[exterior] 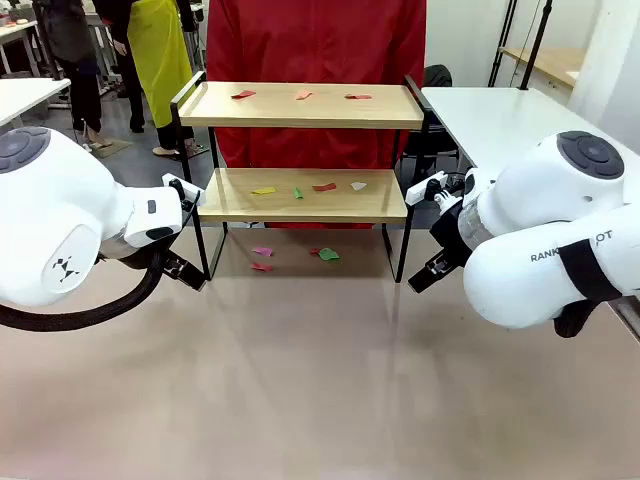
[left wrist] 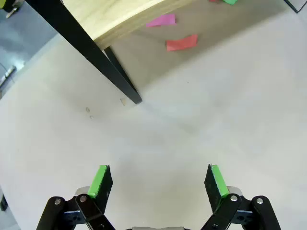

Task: Clean the shelf.
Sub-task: Pick up the Duster handed by the human.

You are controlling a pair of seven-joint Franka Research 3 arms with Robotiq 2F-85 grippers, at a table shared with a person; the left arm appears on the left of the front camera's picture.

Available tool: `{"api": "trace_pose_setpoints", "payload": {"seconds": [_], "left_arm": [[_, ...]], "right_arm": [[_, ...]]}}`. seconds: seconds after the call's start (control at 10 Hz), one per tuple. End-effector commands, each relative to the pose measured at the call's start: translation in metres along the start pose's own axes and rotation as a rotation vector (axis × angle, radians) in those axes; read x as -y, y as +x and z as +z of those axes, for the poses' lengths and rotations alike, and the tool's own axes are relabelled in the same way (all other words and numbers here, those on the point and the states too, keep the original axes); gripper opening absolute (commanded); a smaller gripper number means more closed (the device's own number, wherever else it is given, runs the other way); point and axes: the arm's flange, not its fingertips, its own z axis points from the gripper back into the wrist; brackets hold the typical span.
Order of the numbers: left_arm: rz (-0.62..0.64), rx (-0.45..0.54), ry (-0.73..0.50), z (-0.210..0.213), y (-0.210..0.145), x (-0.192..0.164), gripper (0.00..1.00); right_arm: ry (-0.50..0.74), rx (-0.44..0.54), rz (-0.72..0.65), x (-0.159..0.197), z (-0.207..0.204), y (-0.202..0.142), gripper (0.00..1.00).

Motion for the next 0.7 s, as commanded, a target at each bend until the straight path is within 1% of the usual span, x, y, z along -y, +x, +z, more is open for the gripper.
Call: {"api": "trace_pose_setpoints", "payload": {"seconds": [0.0, 0.6], "left_arm": [[0.0, 0.0, 0.0, 0.0001, 0.0001, 0.0, 1.0], [0.0, 0.0, 0.0, 0.0001, 0.0001, 0.0, 1.0]], "right_arm": [[0.0, 0.001, 0.0, 0.0, 0.0003, 0.0001, 1.0], [0.0, 0.001, 0.0, 0.0, 0.0003, 0.0001, 1.0]]}}
